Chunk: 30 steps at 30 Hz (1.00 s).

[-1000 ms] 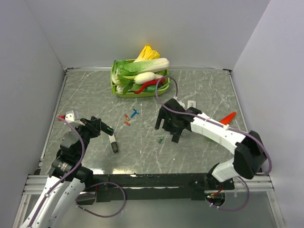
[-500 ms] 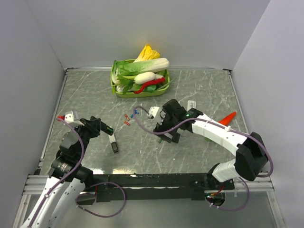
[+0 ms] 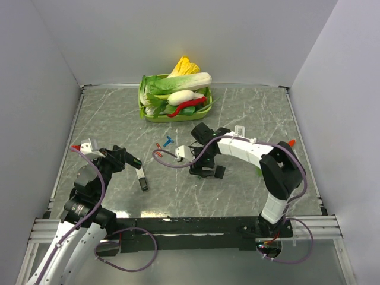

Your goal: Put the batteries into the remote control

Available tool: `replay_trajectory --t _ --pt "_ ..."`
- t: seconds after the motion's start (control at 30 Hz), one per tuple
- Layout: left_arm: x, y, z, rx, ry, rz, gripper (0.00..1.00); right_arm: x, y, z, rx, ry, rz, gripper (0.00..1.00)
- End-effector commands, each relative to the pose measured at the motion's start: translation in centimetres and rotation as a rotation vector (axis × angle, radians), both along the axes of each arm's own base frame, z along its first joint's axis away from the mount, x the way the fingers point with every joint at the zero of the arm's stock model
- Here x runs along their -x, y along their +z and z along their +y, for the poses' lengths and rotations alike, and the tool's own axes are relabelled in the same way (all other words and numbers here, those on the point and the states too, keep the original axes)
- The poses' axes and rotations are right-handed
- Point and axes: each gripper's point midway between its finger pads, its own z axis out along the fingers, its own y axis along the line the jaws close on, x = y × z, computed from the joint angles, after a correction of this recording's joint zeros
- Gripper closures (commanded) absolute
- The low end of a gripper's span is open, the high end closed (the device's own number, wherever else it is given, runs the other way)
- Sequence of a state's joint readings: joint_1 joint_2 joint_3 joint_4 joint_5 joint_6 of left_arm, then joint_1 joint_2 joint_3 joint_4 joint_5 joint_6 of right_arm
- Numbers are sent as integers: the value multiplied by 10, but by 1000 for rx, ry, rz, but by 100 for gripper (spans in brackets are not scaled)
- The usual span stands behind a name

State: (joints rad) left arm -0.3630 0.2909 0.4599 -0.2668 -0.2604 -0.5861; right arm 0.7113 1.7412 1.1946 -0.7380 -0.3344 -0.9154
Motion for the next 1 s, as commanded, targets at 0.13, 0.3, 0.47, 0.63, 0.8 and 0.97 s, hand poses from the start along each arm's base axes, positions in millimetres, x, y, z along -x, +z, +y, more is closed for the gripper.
replay_trajectory --t 0.13,0.3,0.47,0.63,0.8,0.97 --pt "-2 24 0 11 0 -72 99 -2 -8 16 16 104 -15 22" --pt "-3 22 -1 9 -3 -61 99 -4 -13 23 35 128 -28 23" --pt "-3 22 -1 10 -1 -63 99 0 -22 25 52 144 -8 27" --pt "-3 22 0 9 -1 -61 99 5 -32 23 72 147 19 34" --pt "-4 21 -1 10 -4 -58 99 14 -40 21 81 145 53 43" --pt "-3 22 -4 17 -19 -62 99 21 -44 22 77 137 101 52"
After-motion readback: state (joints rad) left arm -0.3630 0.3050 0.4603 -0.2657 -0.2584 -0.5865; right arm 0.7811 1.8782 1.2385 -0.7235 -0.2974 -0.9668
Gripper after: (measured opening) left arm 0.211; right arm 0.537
